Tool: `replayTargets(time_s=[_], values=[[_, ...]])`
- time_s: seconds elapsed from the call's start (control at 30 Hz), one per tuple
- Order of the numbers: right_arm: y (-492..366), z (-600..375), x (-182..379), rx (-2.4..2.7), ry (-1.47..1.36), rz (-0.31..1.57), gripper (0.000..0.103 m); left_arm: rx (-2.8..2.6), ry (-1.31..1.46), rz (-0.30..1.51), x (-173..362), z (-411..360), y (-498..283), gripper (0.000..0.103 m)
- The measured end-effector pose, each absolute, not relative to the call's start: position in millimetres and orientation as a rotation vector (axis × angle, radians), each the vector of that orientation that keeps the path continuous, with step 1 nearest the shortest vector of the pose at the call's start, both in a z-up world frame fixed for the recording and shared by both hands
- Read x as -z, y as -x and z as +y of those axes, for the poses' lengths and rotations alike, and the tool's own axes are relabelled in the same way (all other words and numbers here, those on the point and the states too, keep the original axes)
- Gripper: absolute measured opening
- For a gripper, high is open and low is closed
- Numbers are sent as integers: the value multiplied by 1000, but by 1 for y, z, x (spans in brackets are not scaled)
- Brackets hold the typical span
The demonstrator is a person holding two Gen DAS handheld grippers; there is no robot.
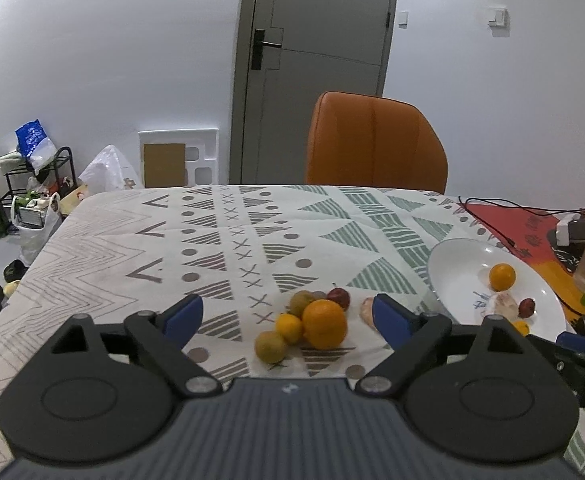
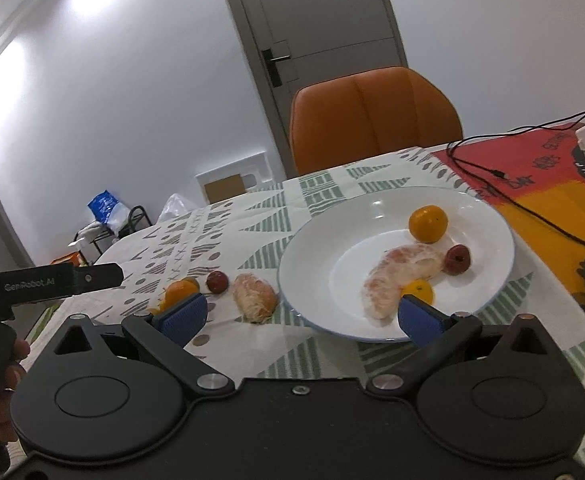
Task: Organize fruits
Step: 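Withdraw both tools from the plate back to the fruit pile, then grasp the peeled pomelo segment with the right tool while the left tool grasps a small yellow fruit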
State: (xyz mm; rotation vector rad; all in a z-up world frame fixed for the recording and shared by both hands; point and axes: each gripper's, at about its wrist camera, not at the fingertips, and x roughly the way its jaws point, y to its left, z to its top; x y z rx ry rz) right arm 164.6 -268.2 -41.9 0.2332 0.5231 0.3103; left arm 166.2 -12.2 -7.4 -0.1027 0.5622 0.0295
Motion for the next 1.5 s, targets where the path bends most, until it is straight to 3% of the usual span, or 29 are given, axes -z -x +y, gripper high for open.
replayTargets(time_s=[0.37,0.53,0.9,1.27,1.5], values=[[-167,-243,40,-417,-163,512,101,-41,142,586,17,7,-165,90],[-171,-230,41,-463,-136,529,80,-38,160,597,22,15,-166,87],[-180,-214,49,-478,-109,571,66,4,203,626,40,19,-175,57],[-194,-196,50,-479,-61,587,62,55,227,655,52,21,-189,45],[-205,-187,59,-431,-20,628,56,81,242,679,62,18,-199,28]])
